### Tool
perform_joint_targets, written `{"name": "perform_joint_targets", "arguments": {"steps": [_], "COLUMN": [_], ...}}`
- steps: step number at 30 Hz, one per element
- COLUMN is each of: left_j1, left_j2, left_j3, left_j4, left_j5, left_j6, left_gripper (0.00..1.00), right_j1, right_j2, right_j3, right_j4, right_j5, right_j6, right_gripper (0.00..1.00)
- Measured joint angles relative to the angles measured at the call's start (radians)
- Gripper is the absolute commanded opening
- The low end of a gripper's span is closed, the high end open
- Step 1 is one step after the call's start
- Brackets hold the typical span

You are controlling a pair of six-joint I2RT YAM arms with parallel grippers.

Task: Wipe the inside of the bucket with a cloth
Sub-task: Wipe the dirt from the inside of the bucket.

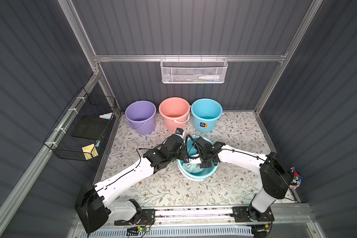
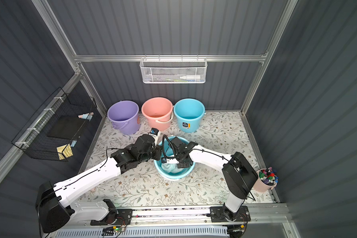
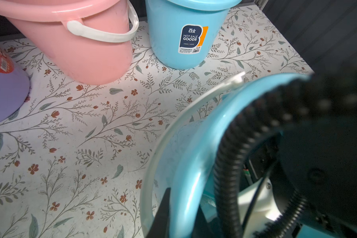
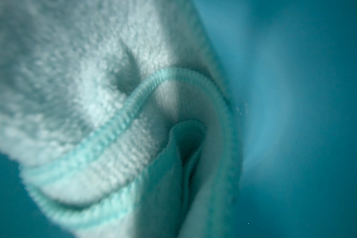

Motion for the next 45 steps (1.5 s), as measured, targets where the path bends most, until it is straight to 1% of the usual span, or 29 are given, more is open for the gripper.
{"name": "perform_joint_targets", "arguments": {"steps": [5,11,14,16,19,25,30,33,36,39,42,45], "left_j1": [0.0,0.0,0.0,0.0,0.0,0.0,0.0,0.0,0.0,0.0,0.0,0.0], "left_j2": [0.0,-0.002,-0.002,-0.002,-0.002,-0.012,-0.033,-0.035,-0.031,-0.026,-0.025,-0.016], "left_j3": [0.0,0.0,0.0,0.0,0.0,0.0,0.0,0.0,0.0,0.0,0.0,0.001], "left_j4": [0.01,0.015,0.016,0.016,0.02,0.023,0.023,0.03,0.031,0.03,0.03,0.03], "left_j5": [-0.012,-0.03,-0.037,-0.044,-0.06,-0.103,-0.126,-0.126,-0.121,-0.114,-0.114,-0.106], "left_j6": [0.0,0.0,0.0,0.0,0.0,0.0,0.0,0.0,0.0,0.001,0.001,0.001], "left_gripper": [0.0,0.0,0.0,0.0,0.0,0.0,0.0,0.0,0.0,0.0,0.0,0.0], "right_j1": [0.0,0.0,0.0,0.0,0.0,0.0,0.0,0.0,-0.001,-0.002,-0.002,-0.002], "right_j2": [-0.117,-0.279,-0.336,-0.352,-0.355,-0.311,-0.236,-0.159,-0.067,0.03,0.102,0.129], "right_j3": [0.04,0.045,0.053,0.079,0.14,0.288,0.396,0.472,0.531,0.562,0.56,0.536], "right_j4": [-0.094,-0.168,-0.196,-0.222,-0.258,-0.374,-0.515,-0.601,-0.671,-0.723,-0.743,-0.724], "right_j5": [0.001,0.005,0.005,0.0,-0.011,-0.018,-0.058,-0.118,-0.19,-0.264,-0.333,-0.38], "right_j6": [-0.002,-0.008,0.013,0.058,0.185,0.576,0.857,0.993,1.101,1.178,1.229,1.267], "right_gripper": [0.0,0.0,0.0,0.0,0.0,0.0,0.0,0.0,0.0,0.0,0.0,0.0]}}
